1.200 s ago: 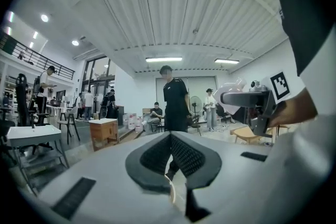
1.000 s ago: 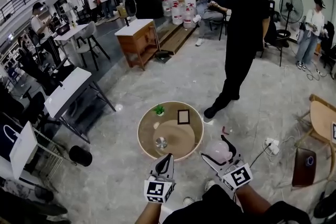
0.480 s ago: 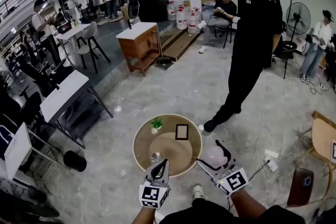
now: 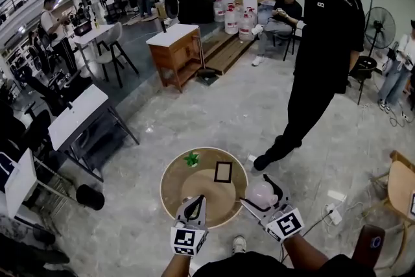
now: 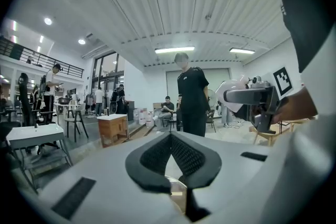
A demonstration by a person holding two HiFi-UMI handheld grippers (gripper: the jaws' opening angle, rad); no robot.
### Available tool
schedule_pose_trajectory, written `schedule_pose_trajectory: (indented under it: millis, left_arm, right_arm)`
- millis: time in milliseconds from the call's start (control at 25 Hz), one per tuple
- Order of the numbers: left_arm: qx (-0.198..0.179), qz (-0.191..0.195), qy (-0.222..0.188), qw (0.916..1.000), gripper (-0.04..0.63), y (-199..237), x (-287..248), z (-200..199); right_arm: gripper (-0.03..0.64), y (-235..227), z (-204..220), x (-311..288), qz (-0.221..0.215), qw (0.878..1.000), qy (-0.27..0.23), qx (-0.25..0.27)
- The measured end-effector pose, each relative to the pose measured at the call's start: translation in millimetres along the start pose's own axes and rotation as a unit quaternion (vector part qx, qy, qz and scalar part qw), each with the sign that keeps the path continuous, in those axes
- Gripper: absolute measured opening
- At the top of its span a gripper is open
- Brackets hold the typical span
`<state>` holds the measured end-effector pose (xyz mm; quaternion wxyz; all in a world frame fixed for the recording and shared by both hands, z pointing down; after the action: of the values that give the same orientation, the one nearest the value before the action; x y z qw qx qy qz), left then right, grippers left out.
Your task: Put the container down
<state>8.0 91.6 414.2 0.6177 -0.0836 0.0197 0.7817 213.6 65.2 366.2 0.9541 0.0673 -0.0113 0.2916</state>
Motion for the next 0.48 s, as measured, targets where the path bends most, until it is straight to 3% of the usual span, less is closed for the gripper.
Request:
schedule_pose_trajectory:
  millis: [480]
  left_arm:
    - [0.017,-0.039,0.033,0.9985,-0.008,41,-43,21]
  right_arm:
    - [0.402,-29,32,-59,-0.033,0.999,0.021,-0.027]
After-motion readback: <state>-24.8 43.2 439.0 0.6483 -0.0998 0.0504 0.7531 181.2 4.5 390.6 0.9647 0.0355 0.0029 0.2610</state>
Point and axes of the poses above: the fingertips, and each gripper's own axes: x backward along the fingers, y to its left, z out of its underside, the point moved 5 cm from there along x, backward along the fingers, and after that the axes turned 10 degrees about -z, right-handed, at the moved point
